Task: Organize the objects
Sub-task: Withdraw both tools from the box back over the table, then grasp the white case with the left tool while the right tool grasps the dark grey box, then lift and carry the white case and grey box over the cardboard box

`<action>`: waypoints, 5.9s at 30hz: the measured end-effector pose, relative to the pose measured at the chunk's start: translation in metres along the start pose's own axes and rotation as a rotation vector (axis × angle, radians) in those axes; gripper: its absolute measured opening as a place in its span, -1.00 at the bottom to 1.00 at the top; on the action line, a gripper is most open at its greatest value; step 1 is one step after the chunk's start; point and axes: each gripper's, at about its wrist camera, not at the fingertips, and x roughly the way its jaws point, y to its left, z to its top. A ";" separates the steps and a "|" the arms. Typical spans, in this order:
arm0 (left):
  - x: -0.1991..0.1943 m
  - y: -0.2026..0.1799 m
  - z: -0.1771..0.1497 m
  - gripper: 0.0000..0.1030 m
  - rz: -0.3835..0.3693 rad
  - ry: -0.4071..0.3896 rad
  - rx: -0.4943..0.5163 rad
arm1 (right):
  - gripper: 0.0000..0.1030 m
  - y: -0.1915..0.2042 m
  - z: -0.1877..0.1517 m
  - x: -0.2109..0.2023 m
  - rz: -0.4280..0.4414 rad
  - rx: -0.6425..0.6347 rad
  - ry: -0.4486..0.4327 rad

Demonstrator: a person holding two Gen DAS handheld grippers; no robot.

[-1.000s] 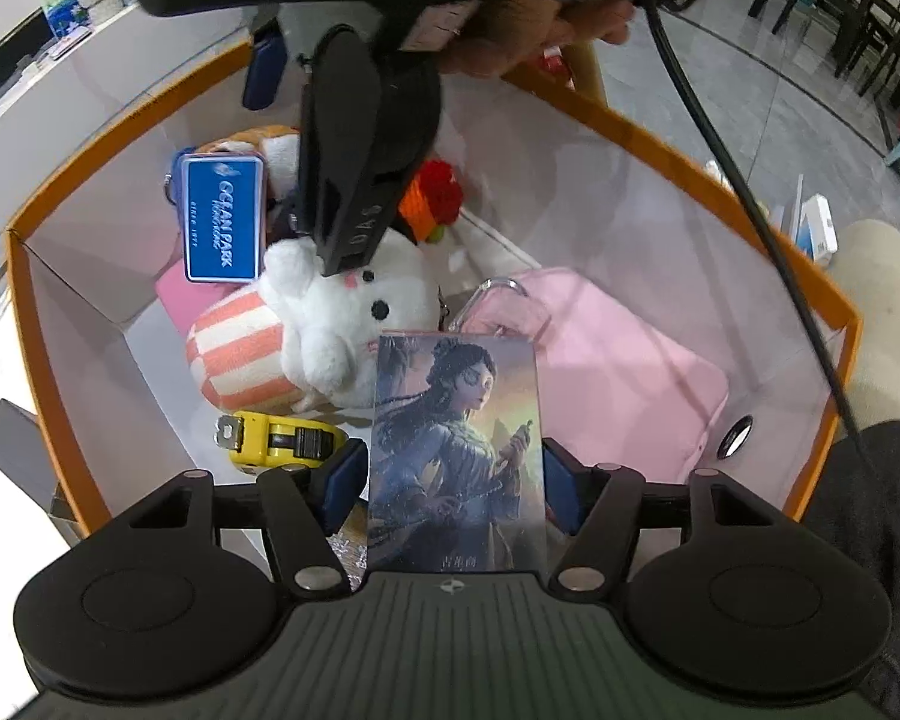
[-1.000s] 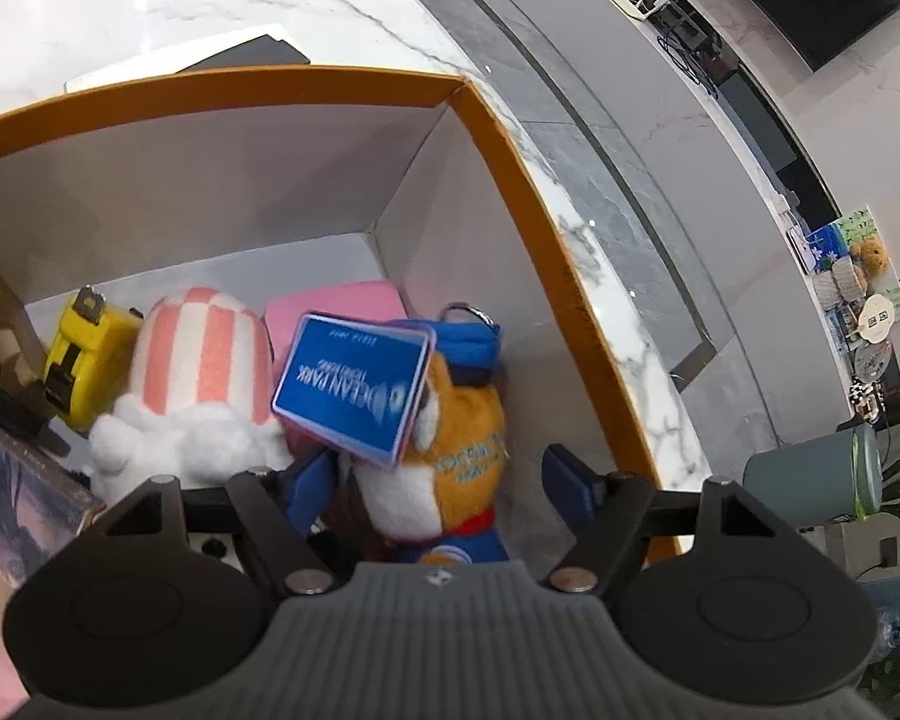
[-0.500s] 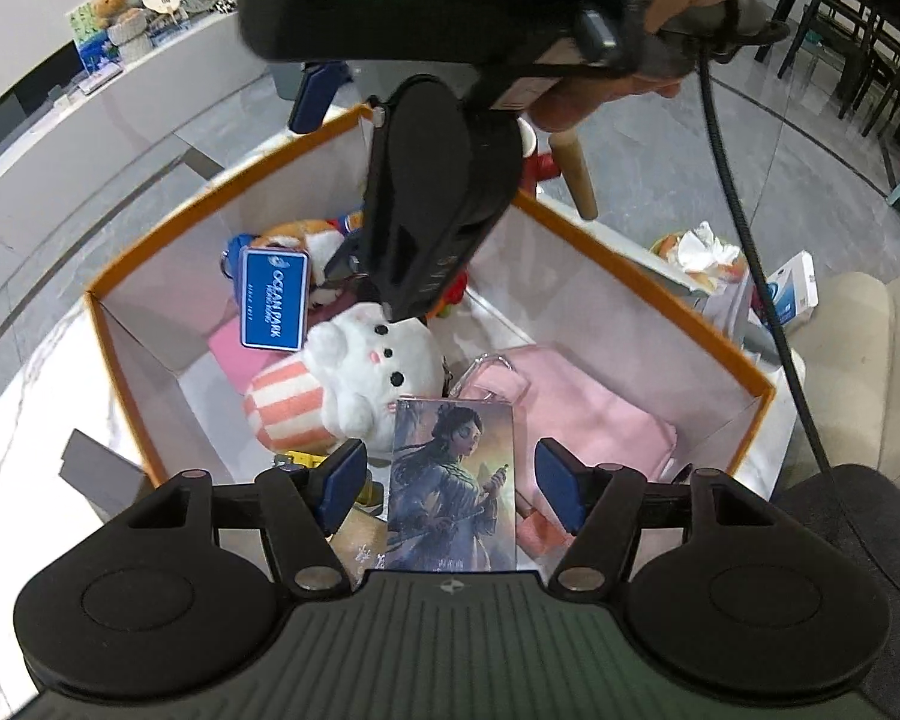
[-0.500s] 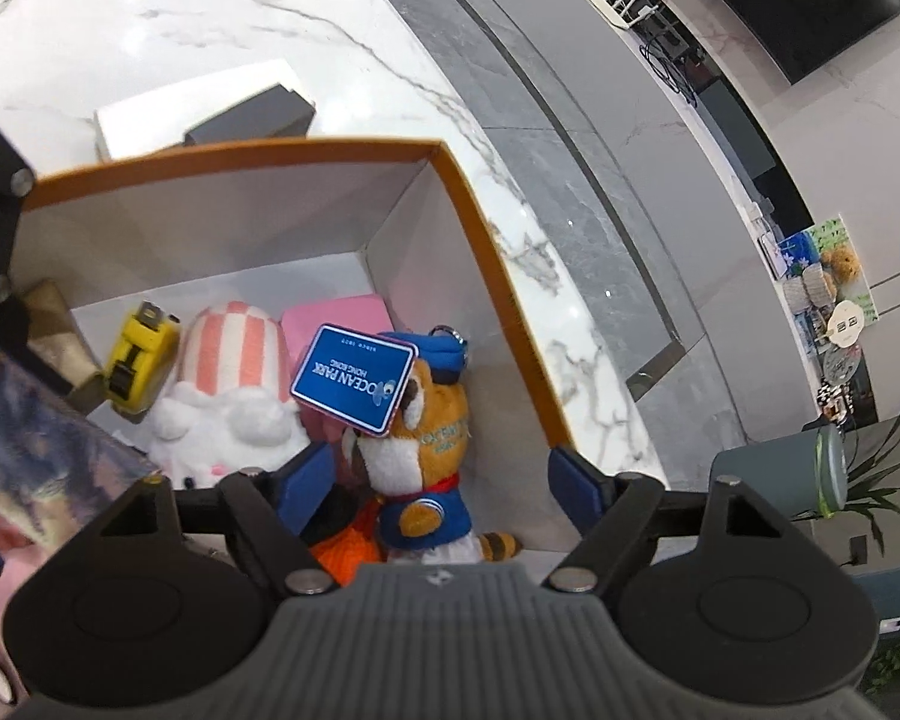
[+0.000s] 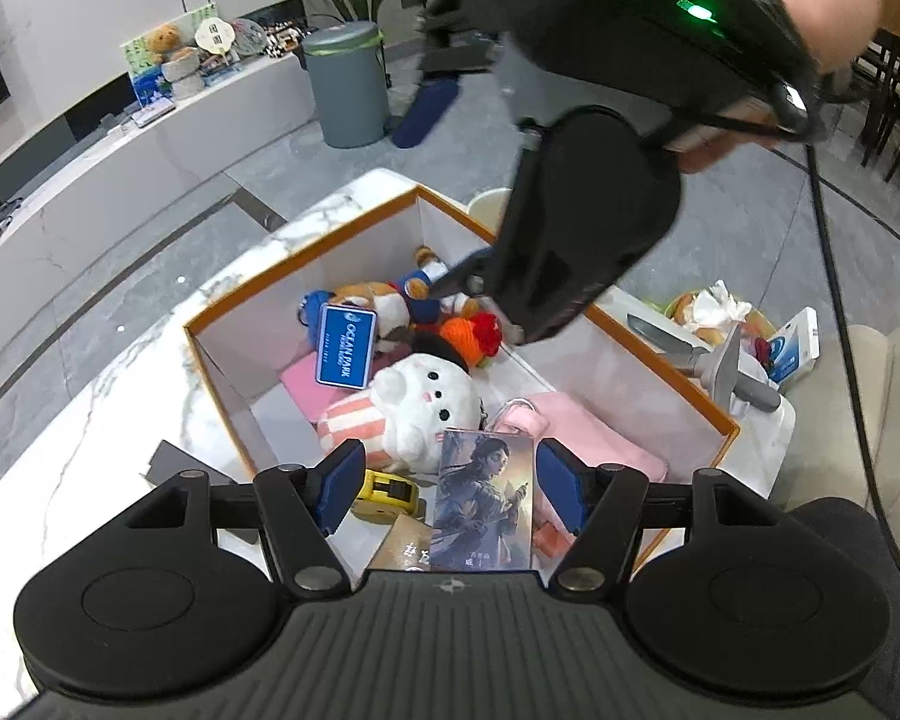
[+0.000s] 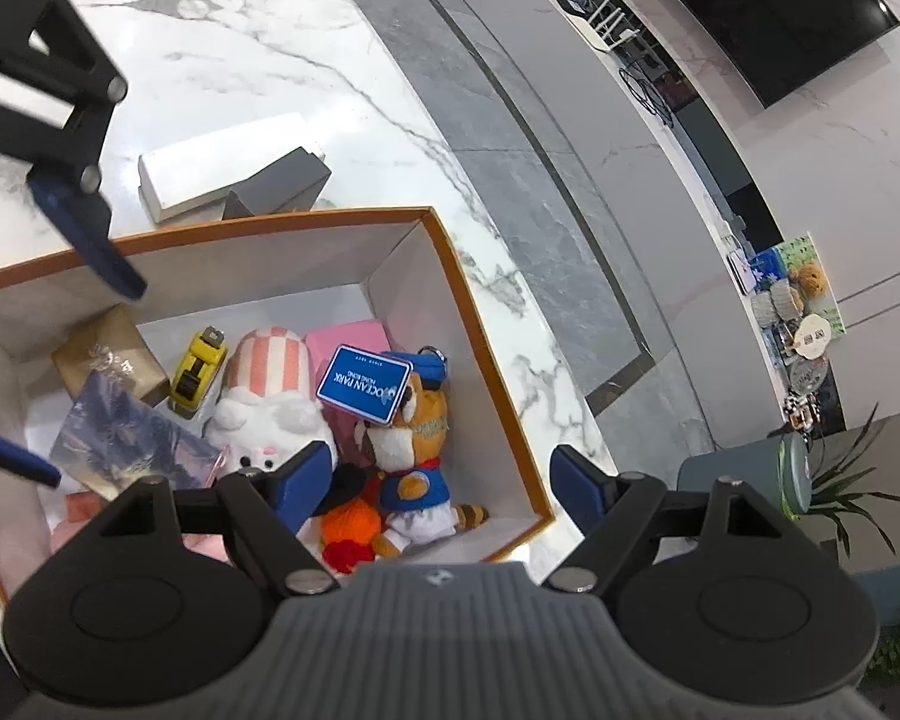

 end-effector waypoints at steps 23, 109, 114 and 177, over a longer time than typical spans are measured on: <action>-0.083 0.066 -0.047 0.48 0.090 -0.141 -0.221 | 0.68 0.042 0.025 -0.083 0.087 0.431 -0.087; -0.018 0.193 -0.255 0.70 0.292 0.077 -0.691 | 0.69 0.191 0.184 0.076 0.444 0.578 0.045; -0.007 0.197 -0.246 0.75 0.347 0.087 -0.645 | 0.70 0.197 0.190 0.078 0.369 0.602 0.017; -0.069 0.148 -0.244 0.35 0.354 -0.122 -0.679 | 0.48 0.263 0.082 0.010 0.132 0.930 -0.311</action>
